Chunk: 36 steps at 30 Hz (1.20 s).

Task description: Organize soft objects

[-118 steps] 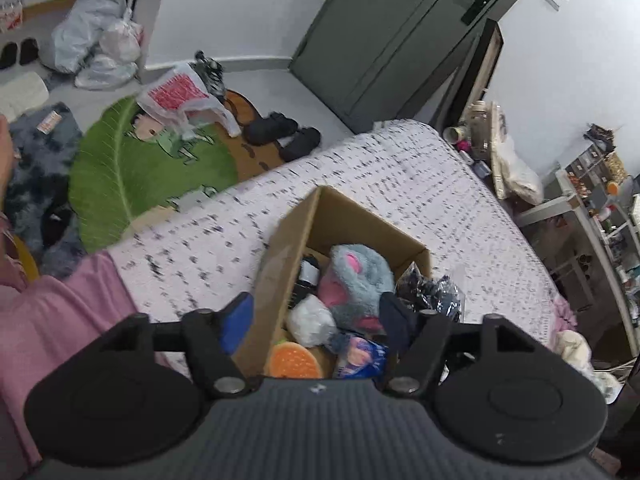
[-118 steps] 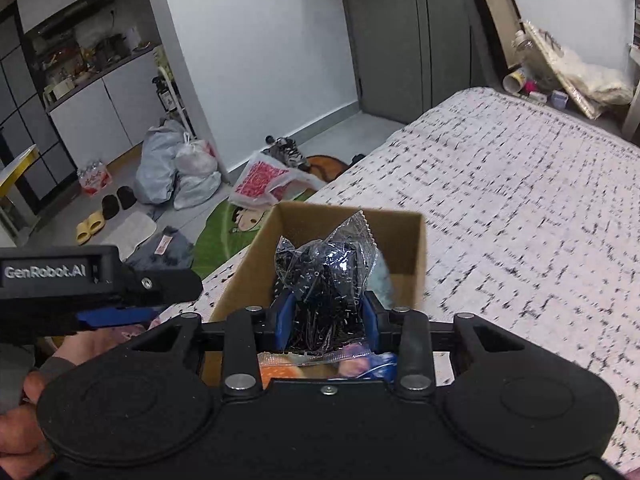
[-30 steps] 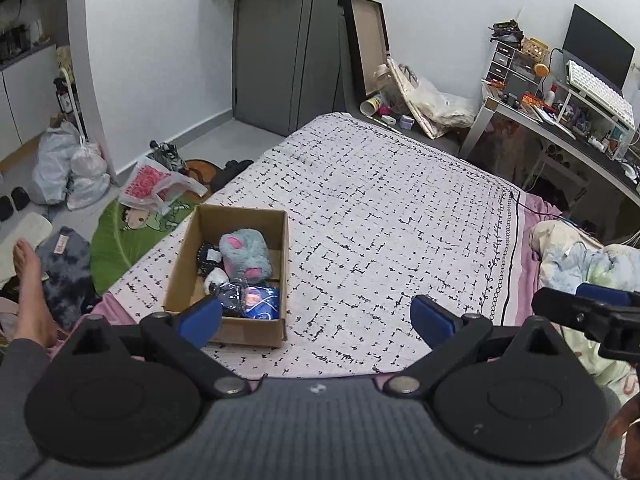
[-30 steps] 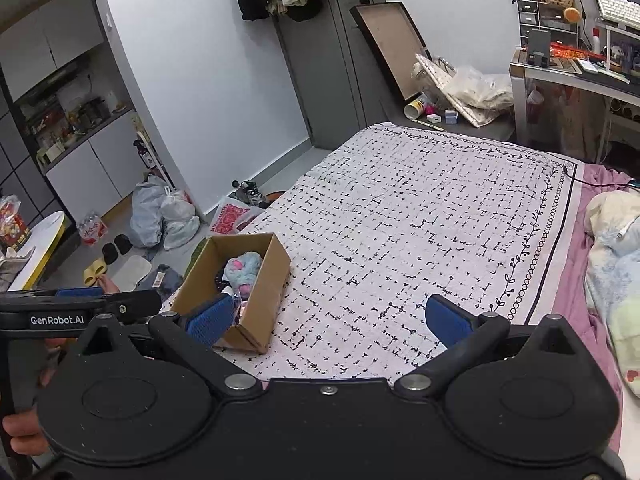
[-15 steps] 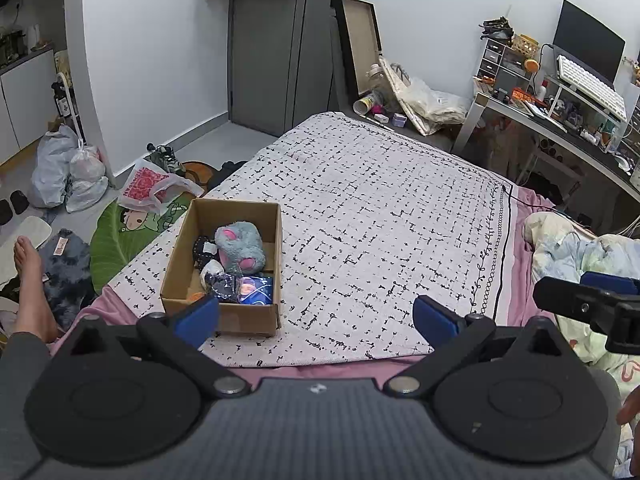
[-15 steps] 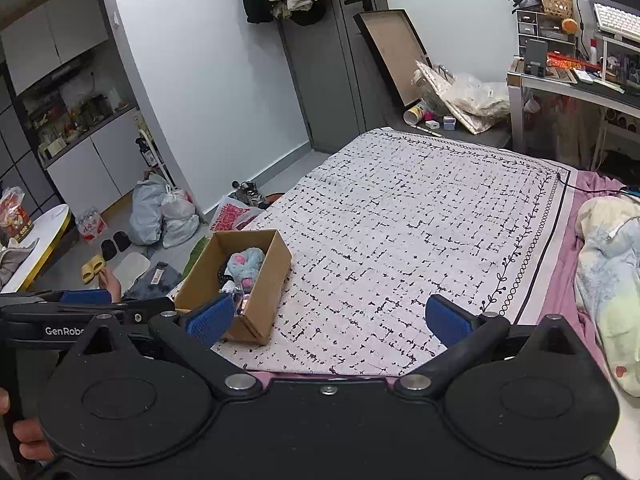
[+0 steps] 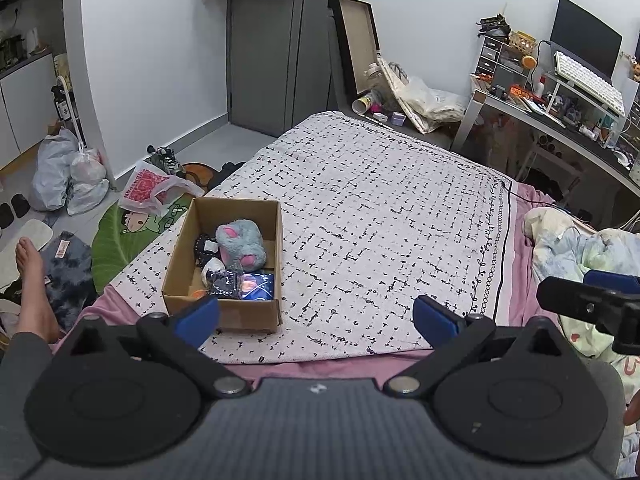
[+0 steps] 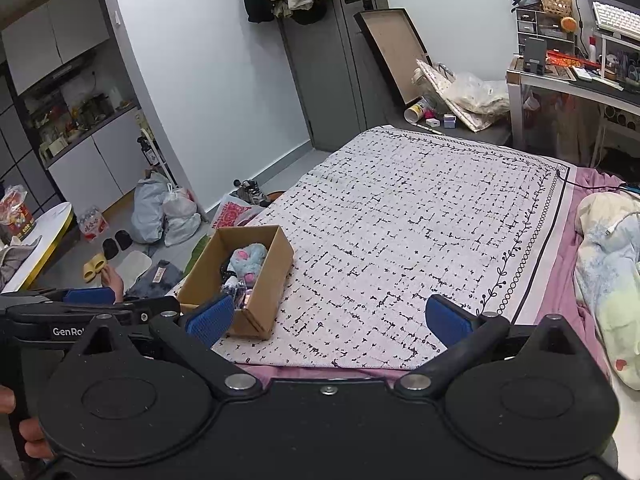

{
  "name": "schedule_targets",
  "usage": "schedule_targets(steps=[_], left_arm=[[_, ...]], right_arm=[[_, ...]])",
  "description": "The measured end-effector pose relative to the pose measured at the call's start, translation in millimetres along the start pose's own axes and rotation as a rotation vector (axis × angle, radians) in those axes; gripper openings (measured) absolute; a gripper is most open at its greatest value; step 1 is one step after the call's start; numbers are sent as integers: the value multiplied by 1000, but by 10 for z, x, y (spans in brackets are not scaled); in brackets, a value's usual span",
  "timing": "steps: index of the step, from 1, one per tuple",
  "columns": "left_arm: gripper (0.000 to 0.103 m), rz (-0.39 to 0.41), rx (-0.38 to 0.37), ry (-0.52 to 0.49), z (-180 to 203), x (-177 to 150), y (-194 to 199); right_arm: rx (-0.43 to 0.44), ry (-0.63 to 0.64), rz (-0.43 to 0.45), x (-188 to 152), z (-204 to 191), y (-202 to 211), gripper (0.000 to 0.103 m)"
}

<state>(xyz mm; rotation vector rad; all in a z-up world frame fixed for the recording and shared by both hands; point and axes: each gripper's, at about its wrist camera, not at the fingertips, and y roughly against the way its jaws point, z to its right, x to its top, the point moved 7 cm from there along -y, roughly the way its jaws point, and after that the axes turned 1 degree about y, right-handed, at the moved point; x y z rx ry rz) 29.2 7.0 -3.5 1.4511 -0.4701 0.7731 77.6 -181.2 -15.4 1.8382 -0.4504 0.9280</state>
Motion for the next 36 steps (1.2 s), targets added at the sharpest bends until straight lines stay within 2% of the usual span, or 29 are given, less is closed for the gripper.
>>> schedule_targets(steps=[36], left_arm=[[102, 1, -1, 6, -11, -13, 25]], right_arm=[[-6, 1, -8, -35, -37, 24, 103]])
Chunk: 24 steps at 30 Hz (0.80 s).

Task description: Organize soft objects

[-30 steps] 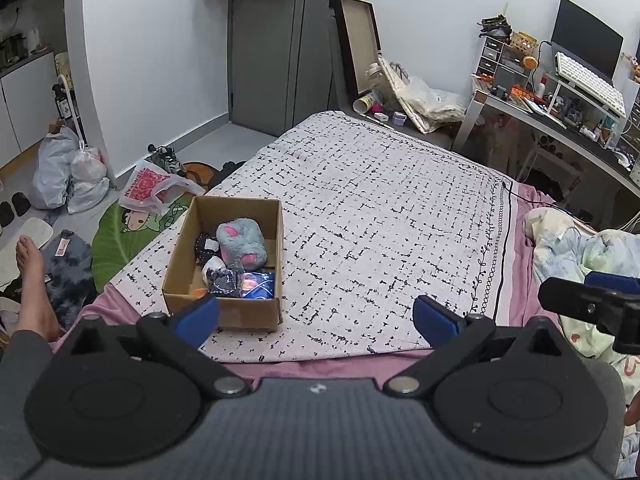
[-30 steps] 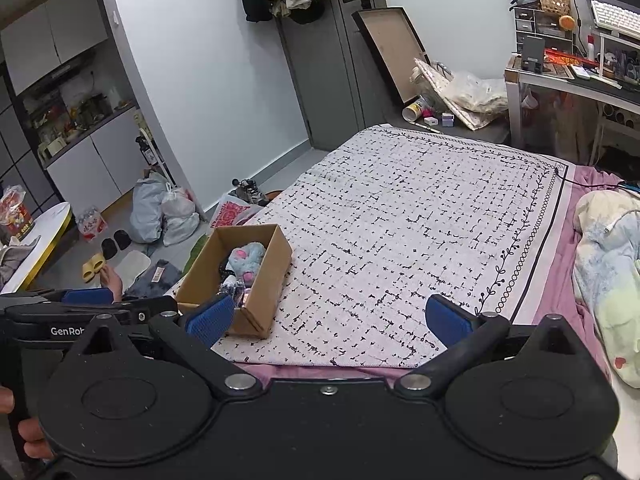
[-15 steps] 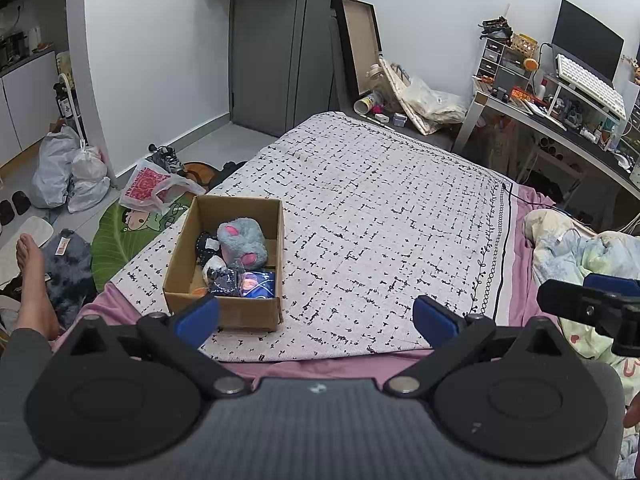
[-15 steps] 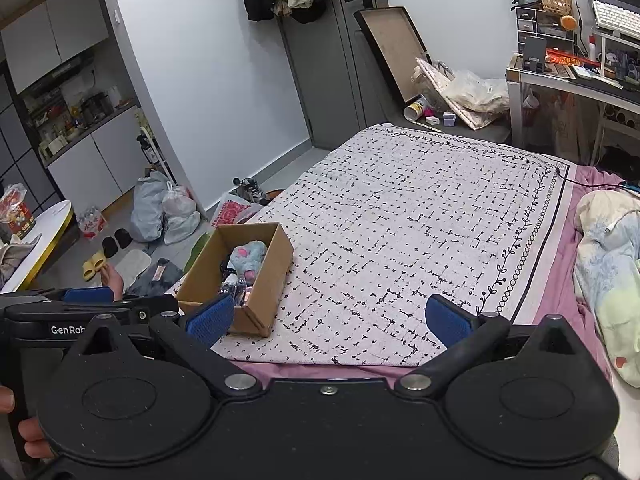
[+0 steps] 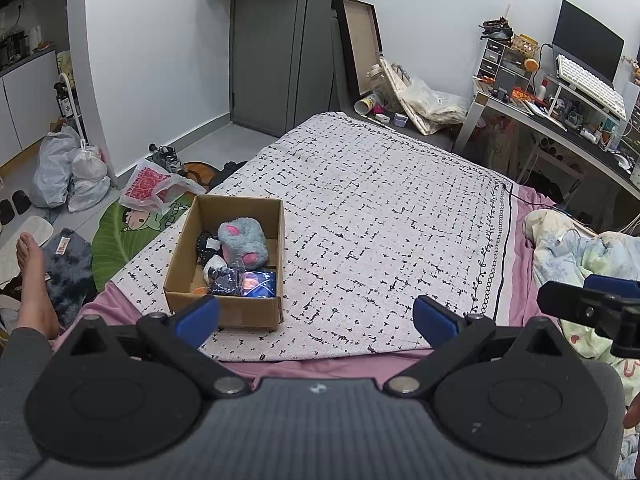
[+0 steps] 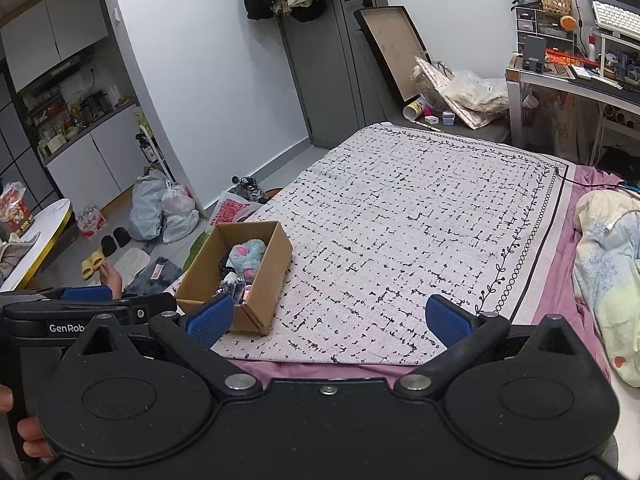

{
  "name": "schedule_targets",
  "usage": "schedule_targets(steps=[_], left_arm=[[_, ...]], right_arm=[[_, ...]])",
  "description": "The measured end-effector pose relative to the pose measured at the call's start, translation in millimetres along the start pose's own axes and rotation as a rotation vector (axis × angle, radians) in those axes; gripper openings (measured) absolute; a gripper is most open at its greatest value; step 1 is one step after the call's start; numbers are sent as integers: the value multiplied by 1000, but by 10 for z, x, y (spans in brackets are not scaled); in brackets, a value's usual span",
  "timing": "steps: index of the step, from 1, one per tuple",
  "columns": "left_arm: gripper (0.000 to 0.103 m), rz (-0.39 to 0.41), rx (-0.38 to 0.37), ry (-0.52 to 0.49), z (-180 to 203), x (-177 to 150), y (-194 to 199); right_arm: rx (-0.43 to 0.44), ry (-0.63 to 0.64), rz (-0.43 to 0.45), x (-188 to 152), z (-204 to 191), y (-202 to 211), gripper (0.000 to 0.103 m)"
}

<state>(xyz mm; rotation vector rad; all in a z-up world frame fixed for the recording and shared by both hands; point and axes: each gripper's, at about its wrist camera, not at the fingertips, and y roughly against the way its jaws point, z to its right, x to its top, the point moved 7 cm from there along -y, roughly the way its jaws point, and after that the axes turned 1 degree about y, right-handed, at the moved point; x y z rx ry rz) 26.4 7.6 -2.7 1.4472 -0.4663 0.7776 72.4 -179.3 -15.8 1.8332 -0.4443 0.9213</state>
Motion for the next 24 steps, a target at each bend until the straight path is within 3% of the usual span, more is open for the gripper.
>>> schedule_targets(steps=[24], left_arm=[[102, 1, 4, -5, -16, 33, -10]], right_arm=[[-5, 5, -1, 28, 0, -12, 103]])
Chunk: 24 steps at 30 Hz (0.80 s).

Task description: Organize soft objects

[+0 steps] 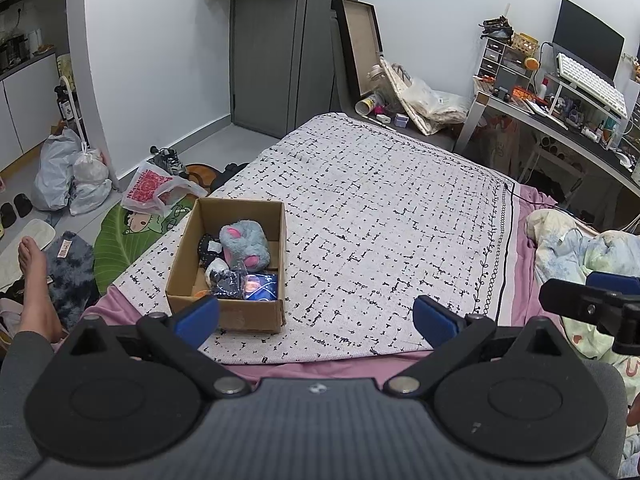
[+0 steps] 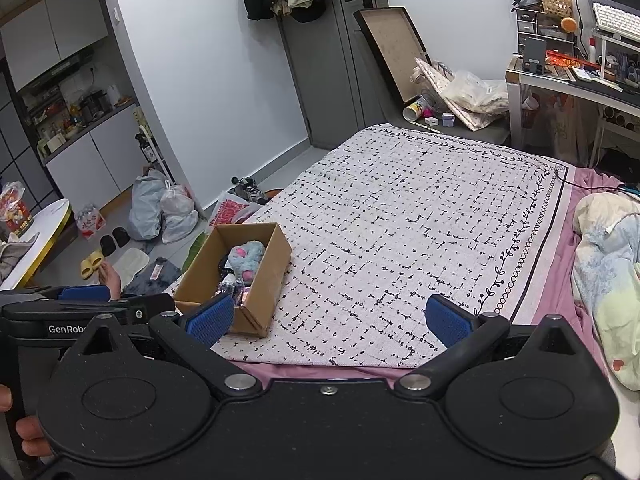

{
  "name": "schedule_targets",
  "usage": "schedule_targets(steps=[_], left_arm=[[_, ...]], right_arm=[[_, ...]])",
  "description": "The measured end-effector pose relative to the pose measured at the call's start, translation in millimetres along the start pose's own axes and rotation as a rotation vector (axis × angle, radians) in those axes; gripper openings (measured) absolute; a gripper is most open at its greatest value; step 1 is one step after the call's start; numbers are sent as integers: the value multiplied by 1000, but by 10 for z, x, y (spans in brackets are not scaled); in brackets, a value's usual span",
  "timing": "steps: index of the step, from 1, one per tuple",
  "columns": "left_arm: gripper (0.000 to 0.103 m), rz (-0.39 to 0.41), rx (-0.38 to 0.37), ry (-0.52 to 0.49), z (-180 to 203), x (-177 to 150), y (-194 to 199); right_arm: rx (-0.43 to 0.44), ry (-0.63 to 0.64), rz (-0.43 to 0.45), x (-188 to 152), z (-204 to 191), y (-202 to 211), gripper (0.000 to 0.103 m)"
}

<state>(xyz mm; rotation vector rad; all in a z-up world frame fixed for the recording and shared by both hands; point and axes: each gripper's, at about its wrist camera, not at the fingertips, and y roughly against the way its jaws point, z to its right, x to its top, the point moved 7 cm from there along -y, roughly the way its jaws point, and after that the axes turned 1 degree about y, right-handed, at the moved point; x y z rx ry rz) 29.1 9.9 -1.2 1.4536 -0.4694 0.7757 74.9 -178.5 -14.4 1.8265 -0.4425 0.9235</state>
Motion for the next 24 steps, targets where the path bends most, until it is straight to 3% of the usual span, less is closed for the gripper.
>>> schedule_targets(steps=[24], left_arm=[[102, -4, -12, 3, -25, -16, -109]], right_arm=[[-4, 5, -24, -28, -12, -129, 103]])
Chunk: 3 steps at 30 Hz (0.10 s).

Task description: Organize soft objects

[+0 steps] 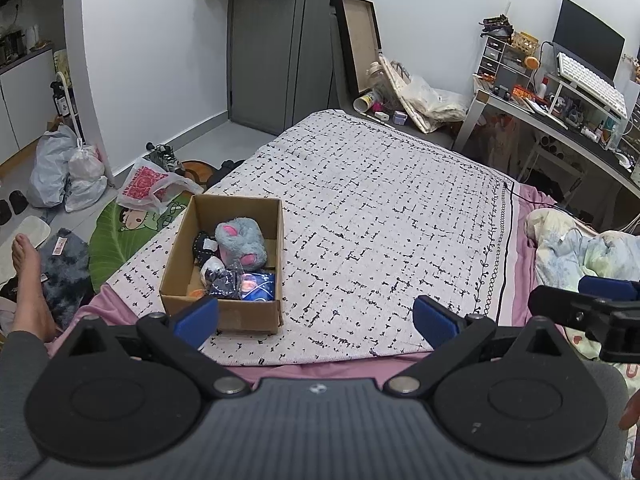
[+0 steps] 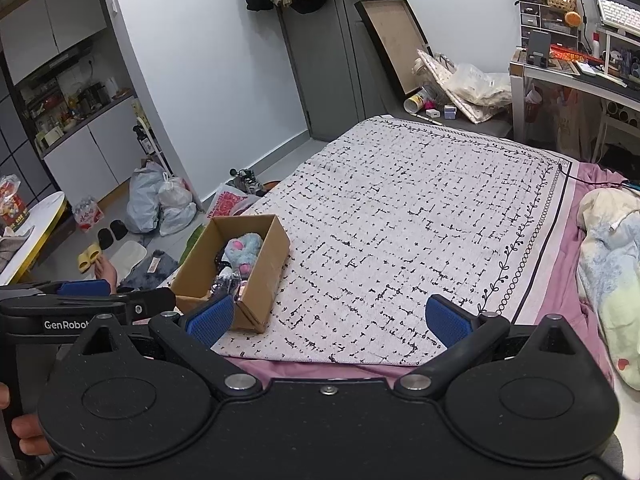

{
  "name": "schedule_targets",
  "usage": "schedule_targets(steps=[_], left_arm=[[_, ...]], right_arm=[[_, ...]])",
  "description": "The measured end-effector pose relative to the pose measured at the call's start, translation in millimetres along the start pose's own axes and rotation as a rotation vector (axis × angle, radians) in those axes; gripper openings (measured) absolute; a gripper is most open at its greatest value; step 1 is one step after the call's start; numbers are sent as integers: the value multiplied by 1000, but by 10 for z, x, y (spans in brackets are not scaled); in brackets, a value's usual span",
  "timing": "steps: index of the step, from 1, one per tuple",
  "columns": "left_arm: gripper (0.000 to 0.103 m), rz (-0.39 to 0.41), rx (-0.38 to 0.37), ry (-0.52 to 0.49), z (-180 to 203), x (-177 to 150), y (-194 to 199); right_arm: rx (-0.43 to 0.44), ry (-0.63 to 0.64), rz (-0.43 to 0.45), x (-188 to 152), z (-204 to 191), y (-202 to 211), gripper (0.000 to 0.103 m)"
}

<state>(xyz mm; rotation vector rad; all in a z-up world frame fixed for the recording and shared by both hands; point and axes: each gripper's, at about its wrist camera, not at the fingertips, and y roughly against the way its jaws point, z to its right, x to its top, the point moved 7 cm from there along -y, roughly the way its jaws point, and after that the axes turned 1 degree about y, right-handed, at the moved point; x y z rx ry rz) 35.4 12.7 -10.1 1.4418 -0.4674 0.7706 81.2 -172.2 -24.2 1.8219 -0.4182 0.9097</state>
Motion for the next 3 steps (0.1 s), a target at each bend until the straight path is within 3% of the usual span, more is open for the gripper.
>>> schedule_targets(steps=[3], left_arm=[[102, 4, -3, -10, 10, 19, -28]], right_arm=[[-4, -1, -2, -7, -5, -28, 103]])
